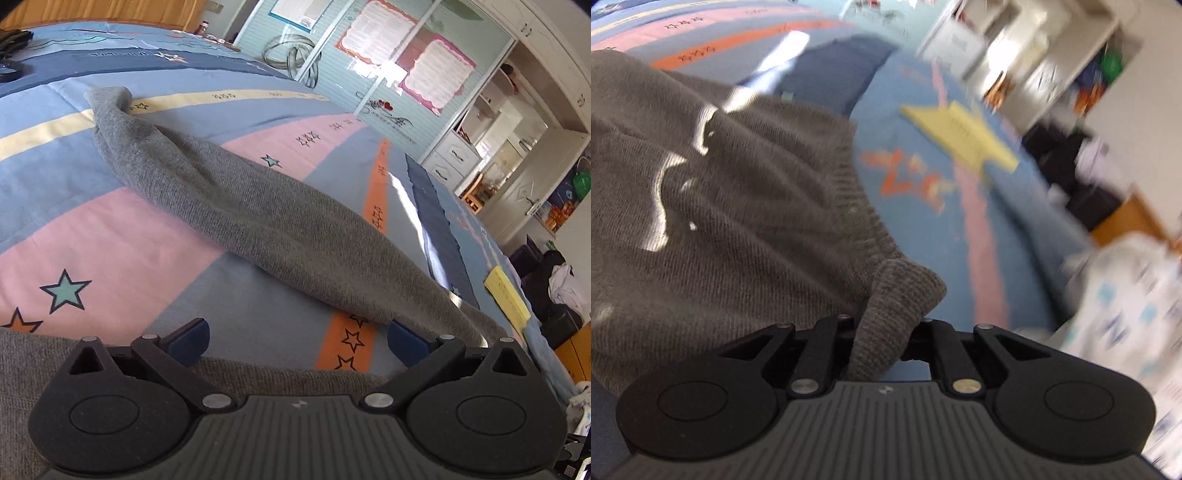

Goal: Fold clothes

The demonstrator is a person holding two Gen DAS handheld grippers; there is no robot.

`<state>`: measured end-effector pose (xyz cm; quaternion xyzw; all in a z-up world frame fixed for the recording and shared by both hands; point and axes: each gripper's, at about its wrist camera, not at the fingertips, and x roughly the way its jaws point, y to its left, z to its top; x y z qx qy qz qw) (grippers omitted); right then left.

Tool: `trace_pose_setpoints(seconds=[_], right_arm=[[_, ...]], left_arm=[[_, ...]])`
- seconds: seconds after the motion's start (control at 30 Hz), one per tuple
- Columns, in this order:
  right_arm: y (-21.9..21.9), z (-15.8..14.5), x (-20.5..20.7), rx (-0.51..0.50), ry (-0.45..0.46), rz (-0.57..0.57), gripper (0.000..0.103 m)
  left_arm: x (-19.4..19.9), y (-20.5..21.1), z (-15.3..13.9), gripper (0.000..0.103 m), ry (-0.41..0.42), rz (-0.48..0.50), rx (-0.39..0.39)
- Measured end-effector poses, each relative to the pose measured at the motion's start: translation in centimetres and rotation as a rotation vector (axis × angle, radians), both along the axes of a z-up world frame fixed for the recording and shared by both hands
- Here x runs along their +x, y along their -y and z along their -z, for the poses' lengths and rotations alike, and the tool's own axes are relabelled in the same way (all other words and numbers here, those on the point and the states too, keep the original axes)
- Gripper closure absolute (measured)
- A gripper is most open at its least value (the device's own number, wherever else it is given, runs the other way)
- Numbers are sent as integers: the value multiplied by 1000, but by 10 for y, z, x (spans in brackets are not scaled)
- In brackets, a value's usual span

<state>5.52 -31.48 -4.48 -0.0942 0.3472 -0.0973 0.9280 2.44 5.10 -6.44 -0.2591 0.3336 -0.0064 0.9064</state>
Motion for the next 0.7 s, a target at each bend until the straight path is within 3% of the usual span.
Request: trace_pose_setpoints(seconds=[0.07, 0.1, 0.2, 0.23, 0.33, 0.6, 0.7], right_arm=[[15, -2, -11, 72, 0, 46, 89], [22, -4, -17, 108, 0, 68, 80], [45, -7, -34, 216, -1, 137, 67], [48, -9, -25, 242, 6, 128, 57], [55, -16, 4, 316, 28, 98, 41], [76, -32, 83, 513, 87, 17, 40], [81, -12, 111, 569, 70, -45, 40]], left_arm=[[2, 2, 2, 1, -4, 12, 11], [2, 2, 2, 1, 4, 14, 16], [0, 2, 1, 1, 39, -13, 3], [0, 1, 1, 1, 52, -21, -5], [-1, 3, 1, 1, 81, -36, -10], [4, 1, 5, 1, 104, -71, -45], [3, 4, 6, 1, 113, -61, -34]])
